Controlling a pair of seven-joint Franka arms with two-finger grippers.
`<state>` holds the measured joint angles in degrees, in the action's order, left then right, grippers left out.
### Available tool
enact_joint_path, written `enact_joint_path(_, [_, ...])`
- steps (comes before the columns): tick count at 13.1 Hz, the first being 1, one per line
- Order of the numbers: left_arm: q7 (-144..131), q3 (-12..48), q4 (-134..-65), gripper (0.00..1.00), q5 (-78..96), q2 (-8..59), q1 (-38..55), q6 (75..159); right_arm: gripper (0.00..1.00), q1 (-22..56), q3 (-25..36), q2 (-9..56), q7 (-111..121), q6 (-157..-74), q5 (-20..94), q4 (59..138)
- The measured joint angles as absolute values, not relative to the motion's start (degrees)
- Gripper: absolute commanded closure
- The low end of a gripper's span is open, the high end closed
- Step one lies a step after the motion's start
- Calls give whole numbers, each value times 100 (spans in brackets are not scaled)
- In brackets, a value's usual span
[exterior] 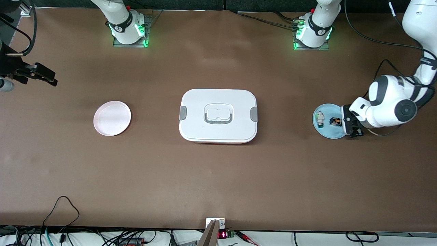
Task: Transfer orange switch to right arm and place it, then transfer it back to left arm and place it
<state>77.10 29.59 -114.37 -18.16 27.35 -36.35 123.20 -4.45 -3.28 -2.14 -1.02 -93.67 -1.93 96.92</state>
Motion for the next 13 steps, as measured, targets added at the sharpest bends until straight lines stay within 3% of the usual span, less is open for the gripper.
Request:
enact_joint_path(4, [6578,3081,-10729,0,-1592,2525,-3642,11278,0,-381,-353,-216,-35,-9331,-190,9598])
enact_joint_path(8, [4501,3701,-9857,0,-1497,2110,-3643,9913,0,-382,-342,-216,262,-9164,-190,9586])
enact_joint_path(13, [3035,3873,-9145,0,-1282,1535,-3643,8906,0,-382,-342,-215,262,-9030,-185,9518])
